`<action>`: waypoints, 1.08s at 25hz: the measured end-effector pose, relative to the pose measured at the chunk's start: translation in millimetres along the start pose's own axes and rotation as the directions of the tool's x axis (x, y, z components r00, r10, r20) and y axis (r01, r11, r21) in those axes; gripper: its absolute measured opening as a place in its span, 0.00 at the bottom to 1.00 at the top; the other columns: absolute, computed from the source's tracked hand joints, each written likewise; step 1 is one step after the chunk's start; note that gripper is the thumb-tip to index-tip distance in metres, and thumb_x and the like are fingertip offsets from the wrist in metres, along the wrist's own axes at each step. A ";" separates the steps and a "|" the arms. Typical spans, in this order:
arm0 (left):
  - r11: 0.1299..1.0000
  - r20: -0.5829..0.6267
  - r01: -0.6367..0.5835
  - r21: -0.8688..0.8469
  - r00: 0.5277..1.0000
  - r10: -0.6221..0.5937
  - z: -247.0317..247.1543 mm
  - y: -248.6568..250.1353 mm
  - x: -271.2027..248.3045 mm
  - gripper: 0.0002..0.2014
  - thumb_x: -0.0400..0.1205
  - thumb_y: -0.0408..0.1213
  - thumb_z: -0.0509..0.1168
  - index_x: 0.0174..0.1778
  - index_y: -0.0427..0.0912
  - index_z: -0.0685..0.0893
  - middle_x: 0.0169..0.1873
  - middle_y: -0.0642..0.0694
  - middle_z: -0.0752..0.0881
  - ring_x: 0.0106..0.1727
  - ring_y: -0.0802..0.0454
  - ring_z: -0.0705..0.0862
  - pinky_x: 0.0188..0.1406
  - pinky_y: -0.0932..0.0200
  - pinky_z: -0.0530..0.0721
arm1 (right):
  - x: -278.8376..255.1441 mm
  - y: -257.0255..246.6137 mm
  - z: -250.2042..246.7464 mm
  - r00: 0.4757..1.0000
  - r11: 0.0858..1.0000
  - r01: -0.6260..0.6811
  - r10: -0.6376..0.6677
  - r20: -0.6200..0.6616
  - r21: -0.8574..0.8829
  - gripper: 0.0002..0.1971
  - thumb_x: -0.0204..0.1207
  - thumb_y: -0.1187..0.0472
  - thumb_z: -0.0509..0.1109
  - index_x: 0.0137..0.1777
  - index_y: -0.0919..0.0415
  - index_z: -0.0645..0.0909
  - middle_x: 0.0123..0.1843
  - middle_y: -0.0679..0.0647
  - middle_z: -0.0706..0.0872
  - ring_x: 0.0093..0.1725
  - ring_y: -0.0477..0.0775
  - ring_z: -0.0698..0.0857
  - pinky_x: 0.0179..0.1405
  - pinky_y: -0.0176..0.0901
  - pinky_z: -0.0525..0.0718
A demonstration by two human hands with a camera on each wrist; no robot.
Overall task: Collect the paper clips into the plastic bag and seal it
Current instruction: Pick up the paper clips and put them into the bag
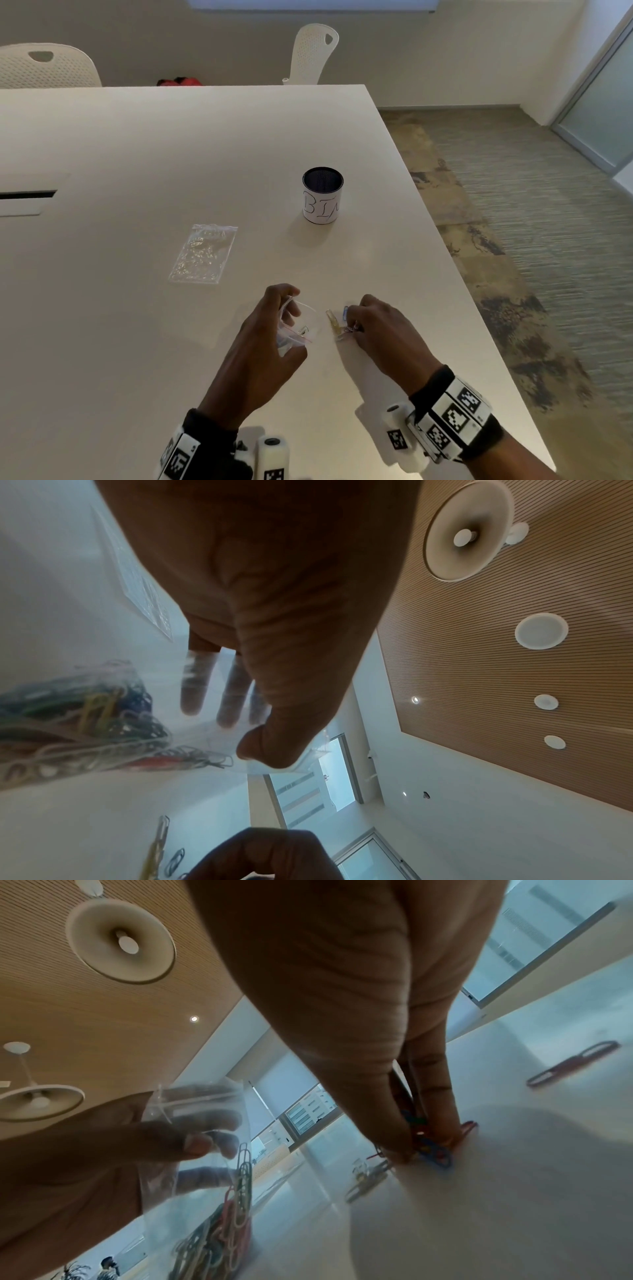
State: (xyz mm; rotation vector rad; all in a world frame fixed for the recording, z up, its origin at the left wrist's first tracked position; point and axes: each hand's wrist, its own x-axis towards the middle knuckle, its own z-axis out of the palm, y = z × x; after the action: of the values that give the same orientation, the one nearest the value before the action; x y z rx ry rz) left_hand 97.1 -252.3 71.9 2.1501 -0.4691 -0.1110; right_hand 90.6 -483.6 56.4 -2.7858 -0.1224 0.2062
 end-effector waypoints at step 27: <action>1.000 -0.094 0.001 0.017 0.996 0.000 16.8 5.2 6.5 0.34 0.75 0.32 0.76 0.71 0.60 0.68 0.55 0.63 0.81 0.58 0.57 0.84 0.50 0.70 0.85 | 14.1 -2.6 -88.5 0.986 0.855 0.166 -0.128 -0.111 0.491 0.06 0.75 0.62 0.82 0.50 0.52 0.93 0.41 0.44 0.95 0.42 0.35 0.92 0.52 0.26 0.89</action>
State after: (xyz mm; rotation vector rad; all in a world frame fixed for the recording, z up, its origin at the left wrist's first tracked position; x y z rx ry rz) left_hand 97.4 -270.3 66.8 2.1616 -0.4162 -0.0059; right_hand 118.2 -508.9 137.9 -2.2491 -0.2280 0.0790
